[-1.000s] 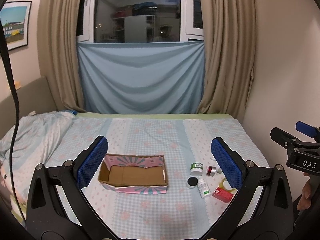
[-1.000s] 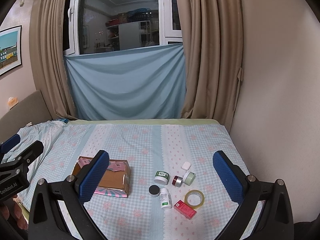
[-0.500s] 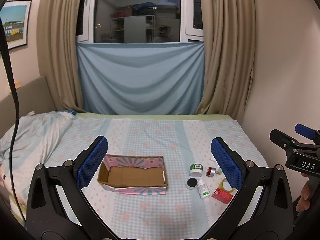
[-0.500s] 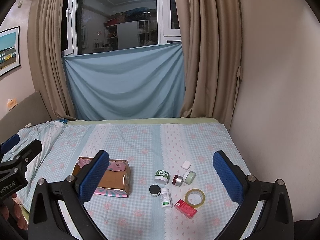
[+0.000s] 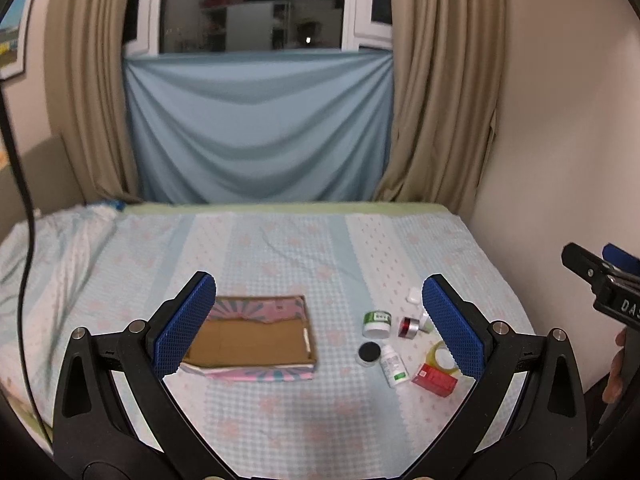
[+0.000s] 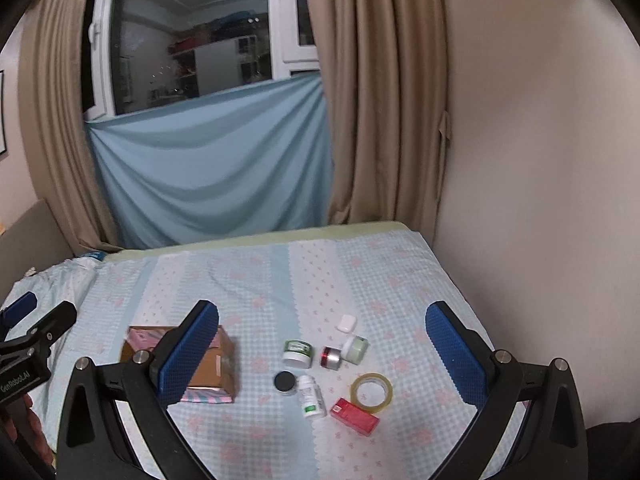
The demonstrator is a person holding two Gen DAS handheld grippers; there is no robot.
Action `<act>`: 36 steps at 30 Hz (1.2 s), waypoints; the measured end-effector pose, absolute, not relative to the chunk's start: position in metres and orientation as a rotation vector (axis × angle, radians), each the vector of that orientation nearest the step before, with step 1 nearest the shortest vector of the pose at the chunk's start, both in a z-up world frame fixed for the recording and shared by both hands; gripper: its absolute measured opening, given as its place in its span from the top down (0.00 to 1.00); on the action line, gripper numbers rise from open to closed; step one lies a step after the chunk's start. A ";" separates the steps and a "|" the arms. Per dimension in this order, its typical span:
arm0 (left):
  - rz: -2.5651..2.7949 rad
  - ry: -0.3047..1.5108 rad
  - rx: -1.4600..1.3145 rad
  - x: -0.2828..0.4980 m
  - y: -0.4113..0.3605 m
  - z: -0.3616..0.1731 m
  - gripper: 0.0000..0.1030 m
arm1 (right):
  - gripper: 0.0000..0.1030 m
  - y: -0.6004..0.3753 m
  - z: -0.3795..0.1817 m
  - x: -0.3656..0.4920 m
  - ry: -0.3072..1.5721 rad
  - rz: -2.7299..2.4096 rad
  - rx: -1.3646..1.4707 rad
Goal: Organize rigid objects
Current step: 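Lower the left tool onto the black-lidded jar while the right tool approaches the yellow tape roll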
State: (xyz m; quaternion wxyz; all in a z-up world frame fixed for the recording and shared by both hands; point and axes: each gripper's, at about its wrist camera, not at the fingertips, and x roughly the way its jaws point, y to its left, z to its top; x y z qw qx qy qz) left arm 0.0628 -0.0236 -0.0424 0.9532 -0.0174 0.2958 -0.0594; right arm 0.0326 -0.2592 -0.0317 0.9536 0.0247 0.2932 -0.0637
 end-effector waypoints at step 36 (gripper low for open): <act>-0.147 1.263 0.505 0.253 -0.198 -0.459 0.02 | 0.00 -0.386 -0.441 0.206 1.434 -0.185 0.314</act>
